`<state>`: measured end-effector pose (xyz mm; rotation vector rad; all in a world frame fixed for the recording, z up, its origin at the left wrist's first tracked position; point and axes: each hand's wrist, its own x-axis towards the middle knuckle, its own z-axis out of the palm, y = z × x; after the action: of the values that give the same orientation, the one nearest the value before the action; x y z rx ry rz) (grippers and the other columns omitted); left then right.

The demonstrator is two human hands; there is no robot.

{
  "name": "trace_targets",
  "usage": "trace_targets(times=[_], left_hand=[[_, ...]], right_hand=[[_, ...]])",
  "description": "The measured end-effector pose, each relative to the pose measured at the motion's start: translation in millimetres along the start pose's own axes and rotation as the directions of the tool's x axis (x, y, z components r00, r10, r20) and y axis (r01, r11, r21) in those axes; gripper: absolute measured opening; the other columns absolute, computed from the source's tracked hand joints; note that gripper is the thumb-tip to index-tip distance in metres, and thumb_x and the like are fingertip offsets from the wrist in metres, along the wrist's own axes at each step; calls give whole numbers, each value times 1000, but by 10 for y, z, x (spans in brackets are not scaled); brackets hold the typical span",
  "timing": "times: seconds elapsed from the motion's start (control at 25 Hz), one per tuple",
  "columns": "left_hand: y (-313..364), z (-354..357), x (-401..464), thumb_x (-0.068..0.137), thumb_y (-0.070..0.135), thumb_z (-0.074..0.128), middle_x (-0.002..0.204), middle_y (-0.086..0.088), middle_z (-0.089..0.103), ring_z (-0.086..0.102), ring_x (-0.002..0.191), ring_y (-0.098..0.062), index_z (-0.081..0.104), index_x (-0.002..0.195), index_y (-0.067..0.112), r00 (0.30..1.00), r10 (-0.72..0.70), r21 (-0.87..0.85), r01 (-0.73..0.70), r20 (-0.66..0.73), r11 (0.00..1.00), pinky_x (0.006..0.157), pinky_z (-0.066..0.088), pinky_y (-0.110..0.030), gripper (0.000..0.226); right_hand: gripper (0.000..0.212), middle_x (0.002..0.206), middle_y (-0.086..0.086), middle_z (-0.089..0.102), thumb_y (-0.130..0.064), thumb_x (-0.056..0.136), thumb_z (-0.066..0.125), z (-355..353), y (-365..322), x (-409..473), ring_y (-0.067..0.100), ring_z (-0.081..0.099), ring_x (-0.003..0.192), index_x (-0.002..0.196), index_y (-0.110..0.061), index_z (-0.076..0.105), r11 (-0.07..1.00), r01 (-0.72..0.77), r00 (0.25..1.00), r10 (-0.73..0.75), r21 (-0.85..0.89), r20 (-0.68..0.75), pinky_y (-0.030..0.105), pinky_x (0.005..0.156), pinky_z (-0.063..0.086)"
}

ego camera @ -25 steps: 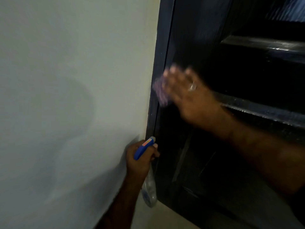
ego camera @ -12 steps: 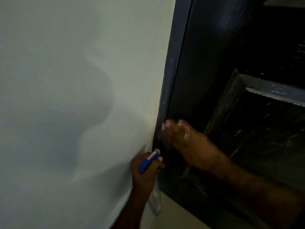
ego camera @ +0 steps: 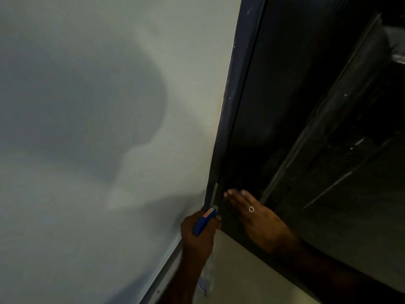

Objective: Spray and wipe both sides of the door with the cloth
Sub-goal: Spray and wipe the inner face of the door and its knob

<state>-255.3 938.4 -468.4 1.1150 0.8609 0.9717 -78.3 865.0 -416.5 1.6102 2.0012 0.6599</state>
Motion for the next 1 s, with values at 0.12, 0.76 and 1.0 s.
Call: trace_targets(times=[0.12,0.76,1.0], left_hand=[[0,-25,38,68,42,78,70,-26,67,68,64,-36,76,84,-1,1000,-24,46,24,-10,999,64,61,-46,45],[-475,-134,-23,76,37,75,70,-23,65,64,55,-27,74,85,11,998,11,102,-5,-55,995,52,56,-36,28],[-638,-233,12,87,36,66,64,-27,55,53,51,-44,64,80,-7,987,157,201,-161,36,966,44,49,-44,43]], right_hand=[[86,176,25,1,-21,95,62,-269,365,152,41,-2,162,169,-7,21,996,-88,975,80,-28,-207,53,125,-26],[89,176,16,24,-1,85,71,840,-558,159,29,-6,167,166,-10,35,959,-142,939,209,245,-274,45,135,-7],[68,180,16,1,-17,105,31,682,-450,176,34,-2,167,171,-7,18,852,-436,781,518,288,-349,50,135,-3]])
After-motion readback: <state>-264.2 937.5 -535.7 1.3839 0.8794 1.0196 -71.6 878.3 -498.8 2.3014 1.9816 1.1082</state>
